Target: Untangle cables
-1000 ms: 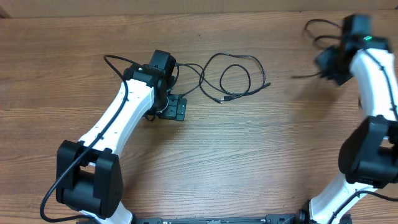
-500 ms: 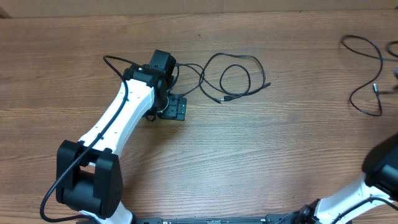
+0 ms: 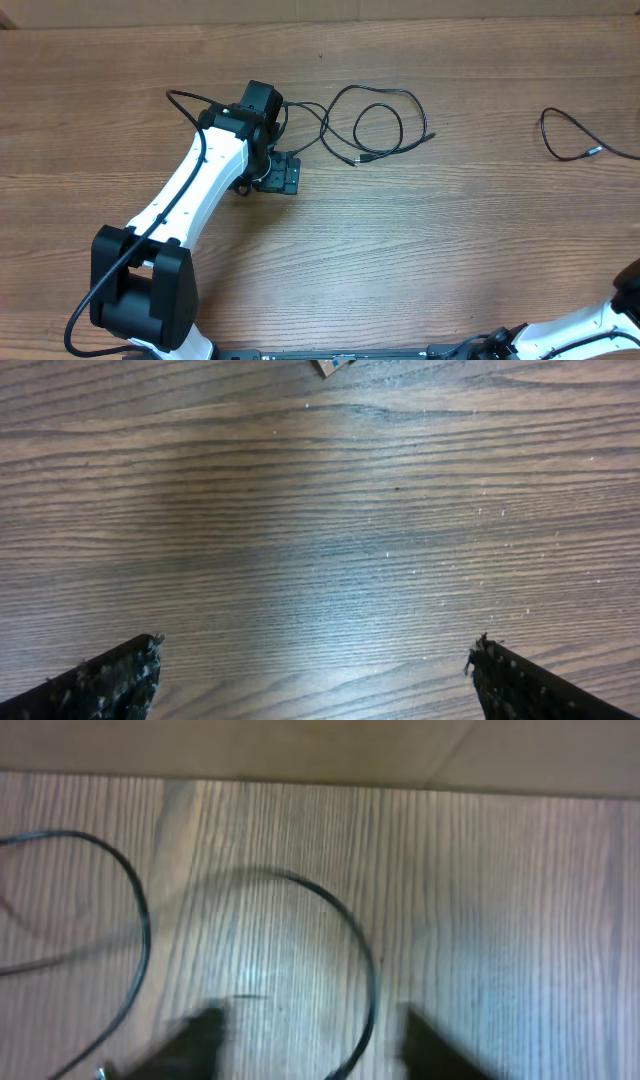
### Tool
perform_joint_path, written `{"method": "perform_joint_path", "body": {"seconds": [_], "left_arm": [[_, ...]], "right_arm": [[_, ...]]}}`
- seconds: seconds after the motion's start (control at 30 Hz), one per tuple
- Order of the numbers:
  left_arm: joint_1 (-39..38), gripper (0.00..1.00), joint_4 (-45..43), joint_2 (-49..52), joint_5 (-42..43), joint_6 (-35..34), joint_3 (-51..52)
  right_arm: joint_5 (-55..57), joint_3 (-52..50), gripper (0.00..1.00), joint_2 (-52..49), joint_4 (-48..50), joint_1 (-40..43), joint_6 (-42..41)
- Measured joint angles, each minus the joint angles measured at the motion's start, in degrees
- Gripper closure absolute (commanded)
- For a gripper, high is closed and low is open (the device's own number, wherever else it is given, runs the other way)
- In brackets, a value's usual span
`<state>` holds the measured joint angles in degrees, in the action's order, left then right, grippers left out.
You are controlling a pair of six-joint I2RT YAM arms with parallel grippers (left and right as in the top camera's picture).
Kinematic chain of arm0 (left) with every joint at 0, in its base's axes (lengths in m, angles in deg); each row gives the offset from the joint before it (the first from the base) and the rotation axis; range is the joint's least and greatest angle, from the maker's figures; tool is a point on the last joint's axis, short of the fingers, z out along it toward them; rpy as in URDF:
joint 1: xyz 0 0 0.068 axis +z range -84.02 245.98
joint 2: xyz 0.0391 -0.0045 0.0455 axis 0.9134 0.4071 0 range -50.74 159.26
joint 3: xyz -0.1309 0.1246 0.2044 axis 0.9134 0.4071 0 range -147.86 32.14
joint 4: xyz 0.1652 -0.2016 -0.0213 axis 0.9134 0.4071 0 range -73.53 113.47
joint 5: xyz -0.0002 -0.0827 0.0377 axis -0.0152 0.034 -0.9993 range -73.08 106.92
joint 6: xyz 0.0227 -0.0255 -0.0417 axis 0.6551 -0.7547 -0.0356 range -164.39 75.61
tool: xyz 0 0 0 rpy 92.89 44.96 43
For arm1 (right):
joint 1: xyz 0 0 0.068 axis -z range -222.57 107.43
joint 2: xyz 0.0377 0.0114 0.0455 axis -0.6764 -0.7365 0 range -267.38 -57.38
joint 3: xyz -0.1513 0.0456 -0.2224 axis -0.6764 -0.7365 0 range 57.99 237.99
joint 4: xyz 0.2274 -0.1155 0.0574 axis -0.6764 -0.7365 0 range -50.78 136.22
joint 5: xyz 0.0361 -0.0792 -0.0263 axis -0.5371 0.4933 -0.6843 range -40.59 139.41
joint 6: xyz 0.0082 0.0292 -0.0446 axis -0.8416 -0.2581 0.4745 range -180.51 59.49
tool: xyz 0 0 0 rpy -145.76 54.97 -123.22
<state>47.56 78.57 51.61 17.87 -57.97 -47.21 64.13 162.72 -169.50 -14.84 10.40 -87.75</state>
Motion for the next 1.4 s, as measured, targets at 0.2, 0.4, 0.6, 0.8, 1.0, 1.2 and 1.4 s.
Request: {"method": "perform_joint_path", "body": {"seconds": [0.2,0.4,0.6,0.8,1.0,1.2,1.4], "left_arm": [[0.0,0.00,0.0,0.0,0.1,-0.1,0.0],[0.0,0.00,0.0,0.0,0.1,-0.3,0.0],[0.0,0.00,0.0,0.0,0.2,-0.5,0.0],[0.0,0.00,-0.5,0.0,0.1,-0.5,0.0],[0.0,0.00,-1.3,0.0,0.1,-0.5,0.0],[0.0,0.00,-2.7,0.0,0.1,-0.5,0.0],[0.0,0.00,-3.9,0.0,0.1,-0.5,0.0]], "right_arm": [[-7.7,0.0,0.09,0.0,-0.3,0.0,0.2],[-15.7,0.0,0.06,0.0,0.0,-5.5,2.0],[-17.9,0.0,0.03,0.0,-0.2,-18.2,6.3],[-17.6,0.0,0.00,0.0,-2.3,-32.0,8.3],[-17.3,0.0,0.00,0.0,-3.0,-42.4,8.9],[-17.4,0.0,0.00,0.0,-1.7,-50.1,11.2],[-17.6,0.0,0.00,0.0,0.7,-54.7,20.0]]}}
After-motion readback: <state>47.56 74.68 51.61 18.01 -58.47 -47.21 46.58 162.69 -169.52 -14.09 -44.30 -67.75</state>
